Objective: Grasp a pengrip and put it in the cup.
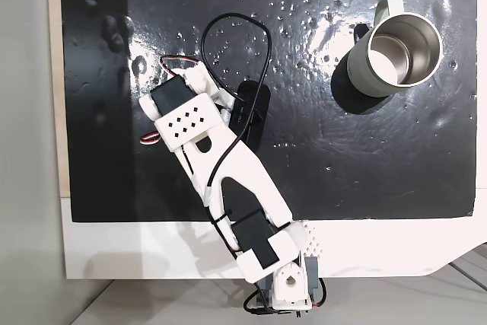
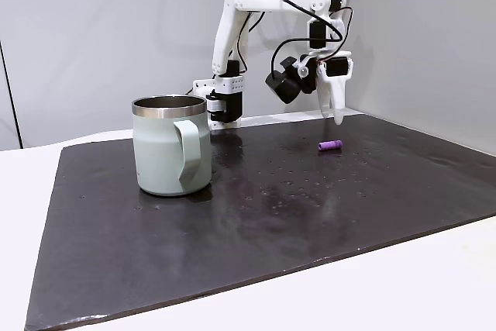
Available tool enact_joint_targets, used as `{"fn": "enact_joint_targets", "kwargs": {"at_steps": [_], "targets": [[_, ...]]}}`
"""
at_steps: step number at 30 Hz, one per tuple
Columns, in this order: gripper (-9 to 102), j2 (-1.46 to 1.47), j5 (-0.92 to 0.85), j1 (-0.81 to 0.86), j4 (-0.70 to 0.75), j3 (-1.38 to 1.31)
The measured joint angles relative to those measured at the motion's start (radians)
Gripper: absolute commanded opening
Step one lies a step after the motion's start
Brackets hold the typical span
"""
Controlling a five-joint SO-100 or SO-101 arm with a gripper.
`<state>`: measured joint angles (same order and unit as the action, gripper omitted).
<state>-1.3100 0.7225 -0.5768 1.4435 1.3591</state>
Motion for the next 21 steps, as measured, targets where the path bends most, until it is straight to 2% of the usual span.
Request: {"fn": "enact_joint_targets", "kwargs": {"at_steps": [7,16,21], "targets": [[26,0.094,-0.012,0.000,-0.063,0.000],[26,0.216,-0.015,-0.002,-0.074,-0.060],[21,0.259,-0.011,-0.029,-0.075,-0.060]]}}
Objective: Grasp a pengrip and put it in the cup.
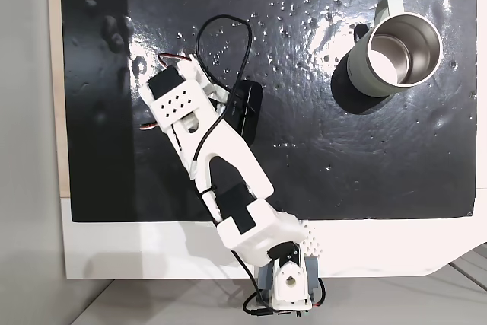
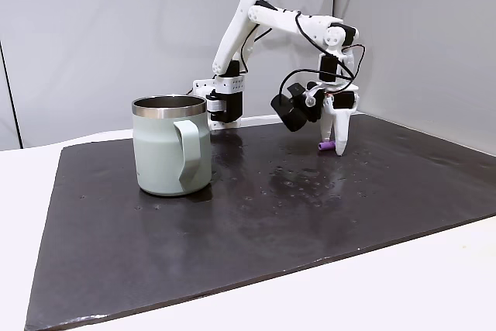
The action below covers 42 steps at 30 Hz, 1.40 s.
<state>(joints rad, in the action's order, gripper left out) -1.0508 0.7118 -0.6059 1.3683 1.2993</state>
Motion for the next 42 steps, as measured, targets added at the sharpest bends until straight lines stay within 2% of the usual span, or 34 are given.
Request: {"fn": "enact_joint_targets", "kwargs": {"at_steps": [6,9,15,21,31,42], "targets": [[3,0.015,-0.003,0.006,-0.002,-0.032],[1,0.017,-0.005,-0.006,0.000,-0.032],[0,0.017,-0.002,-0.009,0.009,-0.032],[0,-0.029,-0.009,-0.009,0.095,-0.133],[0,-0.252,-0.273,0.000,0.287,-0.327],[0,-0.486,-0.391,0.114,0.295,-0.268]]}}
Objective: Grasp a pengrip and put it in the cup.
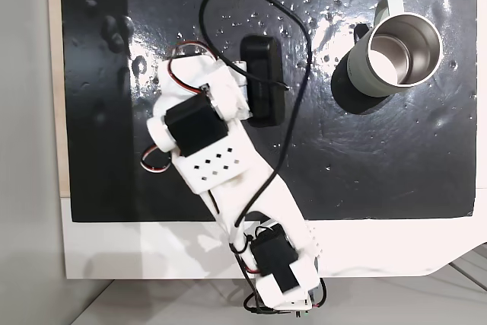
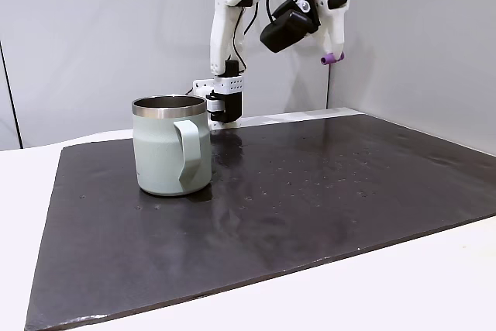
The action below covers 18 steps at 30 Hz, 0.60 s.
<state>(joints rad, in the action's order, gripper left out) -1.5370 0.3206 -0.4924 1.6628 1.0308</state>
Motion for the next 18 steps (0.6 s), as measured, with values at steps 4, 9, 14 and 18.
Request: {"fn": "enact_joint_targets", "kwargs": {"at_steps": [4,9,14,18], "targets": [[0,-0.095,-0.057,0.120,0.000,0.120],[0,-0.183,-0.175,0.333,0.015,0.167],[0,-0.190,-0.308,0.545,0.015,0.143],[0,-0.120,-0.380,0.678,0.018,0.011]]}}
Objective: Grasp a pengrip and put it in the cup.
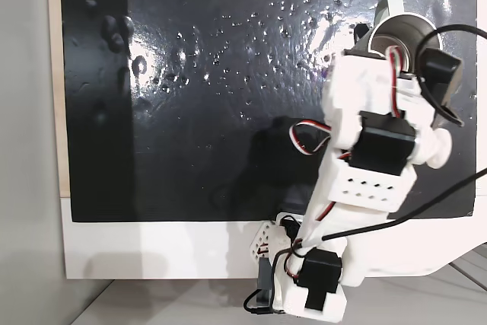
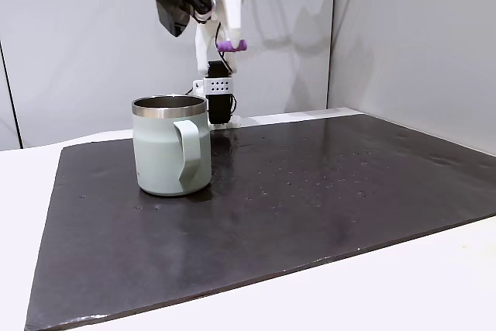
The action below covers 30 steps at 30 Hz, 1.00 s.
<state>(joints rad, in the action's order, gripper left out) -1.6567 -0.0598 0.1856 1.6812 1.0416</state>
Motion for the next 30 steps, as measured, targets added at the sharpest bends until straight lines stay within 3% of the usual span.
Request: {"fn": "enact_joint_targets", "kwargs": {"at_steps": [11,24,30], "targets": [[0,0.256,-0.017,0.138,0.000,-0.278],[1,0.314,-0.017,0.219,0.000,-0.311],[30,0.334,-0.017,0.236,0.000,-0.336]]}}
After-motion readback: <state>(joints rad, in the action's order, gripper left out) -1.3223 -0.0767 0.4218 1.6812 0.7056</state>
